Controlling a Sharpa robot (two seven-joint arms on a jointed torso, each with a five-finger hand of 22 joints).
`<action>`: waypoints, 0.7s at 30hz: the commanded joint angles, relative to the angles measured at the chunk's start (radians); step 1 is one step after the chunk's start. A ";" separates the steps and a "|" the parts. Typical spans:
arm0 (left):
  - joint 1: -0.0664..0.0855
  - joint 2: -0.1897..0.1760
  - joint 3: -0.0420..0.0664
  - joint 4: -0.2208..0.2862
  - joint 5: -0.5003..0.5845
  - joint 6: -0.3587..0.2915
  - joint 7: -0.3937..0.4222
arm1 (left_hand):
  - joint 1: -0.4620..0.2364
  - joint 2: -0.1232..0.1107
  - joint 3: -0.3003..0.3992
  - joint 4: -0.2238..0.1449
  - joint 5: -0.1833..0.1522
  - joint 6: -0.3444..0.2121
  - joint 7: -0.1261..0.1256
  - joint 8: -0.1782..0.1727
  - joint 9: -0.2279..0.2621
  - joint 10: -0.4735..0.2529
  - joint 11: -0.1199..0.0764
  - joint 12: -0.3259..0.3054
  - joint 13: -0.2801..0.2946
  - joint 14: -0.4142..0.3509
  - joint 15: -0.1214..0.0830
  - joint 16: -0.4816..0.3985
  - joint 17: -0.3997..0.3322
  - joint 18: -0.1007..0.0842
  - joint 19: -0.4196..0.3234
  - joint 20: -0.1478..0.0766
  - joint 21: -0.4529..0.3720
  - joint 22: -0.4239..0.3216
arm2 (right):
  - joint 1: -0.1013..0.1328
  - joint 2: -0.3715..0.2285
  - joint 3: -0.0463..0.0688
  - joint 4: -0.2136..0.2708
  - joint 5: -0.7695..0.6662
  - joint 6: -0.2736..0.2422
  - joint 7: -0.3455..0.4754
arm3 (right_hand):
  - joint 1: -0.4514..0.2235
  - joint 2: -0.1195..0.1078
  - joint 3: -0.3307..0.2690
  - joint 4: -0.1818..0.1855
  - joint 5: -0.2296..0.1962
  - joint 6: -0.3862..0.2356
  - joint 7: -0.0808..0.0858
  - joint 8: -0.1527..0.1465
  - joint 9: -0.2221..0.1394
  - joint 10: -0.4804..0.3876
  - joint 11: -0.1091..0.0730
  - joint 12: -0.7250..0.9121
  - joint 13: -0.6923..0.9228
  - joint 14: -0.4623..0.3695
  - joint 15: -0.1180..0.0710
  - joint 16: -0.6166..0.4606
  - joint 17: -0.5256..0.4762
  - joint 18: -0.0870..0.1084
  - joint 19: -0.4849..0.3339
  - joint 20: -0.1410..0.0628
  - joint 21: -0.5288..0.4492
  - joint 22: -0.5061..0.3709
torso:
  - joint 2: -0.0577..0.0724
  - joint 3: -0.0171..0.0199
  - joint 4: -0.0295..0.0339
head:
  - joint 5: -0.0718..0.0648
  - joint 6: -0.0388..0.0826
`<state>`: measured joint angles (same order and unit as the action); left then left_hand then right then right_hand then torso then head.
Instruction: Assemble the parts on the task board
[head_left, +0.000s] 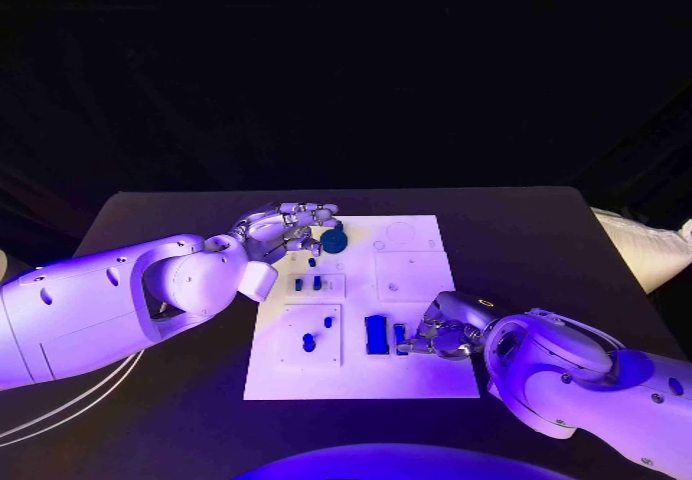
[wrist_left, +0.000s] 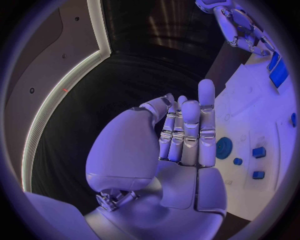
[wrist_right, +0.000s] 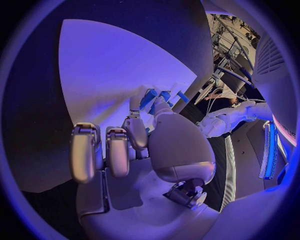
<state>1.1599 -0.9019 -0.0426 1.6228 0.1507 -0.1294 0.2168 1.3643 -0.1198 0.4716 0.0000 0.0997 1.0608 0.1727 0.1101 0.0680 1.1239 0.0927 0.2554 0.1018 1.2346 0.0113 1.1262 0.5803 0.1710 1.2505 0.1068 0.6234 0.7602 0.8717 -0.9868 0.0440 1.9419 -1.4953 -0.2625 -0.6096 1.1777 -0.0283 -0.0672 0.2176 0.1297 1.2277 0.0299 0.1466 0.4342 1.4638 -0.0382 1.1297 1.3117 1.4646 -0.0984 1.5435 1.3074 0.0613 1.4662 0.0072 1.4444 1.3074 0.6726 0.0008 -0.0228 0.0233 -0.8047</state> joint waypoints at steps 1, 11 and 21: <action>0.000 0.000 0.000 0.001 -0.008 0.020 0.001 | -0.001 0.009 -0.005 -0.003 0.006 -0.004 -0.004 0.005 0.001 -0.006 0.001 0.004 0.001 -0.003 -0.001 0.004 -0.001 0.011 -0.002 0.001 -0.005 -0.002 | -0.001 0.000 0.000 0.002 -0.014 0.019 0.012 | 0.009 0.003 -0.002 -0.003 -0.006 0.000 0.001 0.002 0.002 0.020 -0.004 -0.004 0.015 0.098 -0.006 0.001 0.223 -0.015 0.028 -0.003 0.001 0.061 | 0.000 0.0001 -0.0010 | 0.000 -0.001; 0.000 0.001 0.000 0.000 -0.008 0.021 0.000 | -0.001 0.009 -0.005 -0.003 0.006 -0.004 -0.004 0.005 0.001 -0.006 0.001 0.004 0.001 -0.003 -0.001 0.004 -0.001 0.011 -0.002 0.001 -0.005 -0.002 | -0.001 0.017 0.000 -0.028 -0.013 0.026 0.011 | 0.007 0.014 -0.006 0.003 -0.010 0.001 0.001 0.002 0.002 0.021 -0.004 -0.001 0.017 0.098 -0.006 0.003 0.225 -0.016 0.029 -0.002 0.003 0.064 | 0.000 -0.0002 0.0003 | -0.001 0.000; 0.000 0.004 0.000 -0.002 -0.008 0.021 0.001 | -0.001 0.009 -0.005 -0.003 0.006 -0.004 -0.004 0.005 0.001 -0.006 0.001 0.004 0.001 -0.003 -0.001 0.004 -0.001 0.011 -0.002 0.001 -0.005 -0.002 | -0.001 0.045 0.000 -0.063 -0.021 0.039 0.014 | 0.076 0.018 -0.012 -0.034 -0.027 0.000 -0.001 0.001 0.003 0.021 -0.006 -0.003 0.019 0.098 -0.007 0.002 0.225 -0.016 0.029 -0.003 0.003 0.065 | -0.003 0.0001 -0.0025 | 0.001 -0.002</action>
<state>1.1598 -0.9005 -0.0428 1.6205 0.1466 -0.1279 0.2139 1.3643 -0.1198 0.4716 0.0000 0.0997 1.0608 0.1727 0.1100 0.0680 1.1240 0.0927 0.2554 0.1017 1.2345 0.0115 1.1262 0.5804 0.1710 1.2505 0.1068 0.6235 0.7602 0.8726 -0.9442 0.0454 1.8834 -1.4994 -0.2485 -0.6029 1.2326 -0.0158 -0.0788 0.1892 0.1062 1.2294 0.0283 0.1507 0.4399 1.4644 -0.0383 1.1327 1.3132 1.4648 -0.0976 1.5434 1.3081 0.0613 1.4662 0.0072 1.4444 1.3081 0.6718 0.0008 -0.0217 0.0221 -0.8071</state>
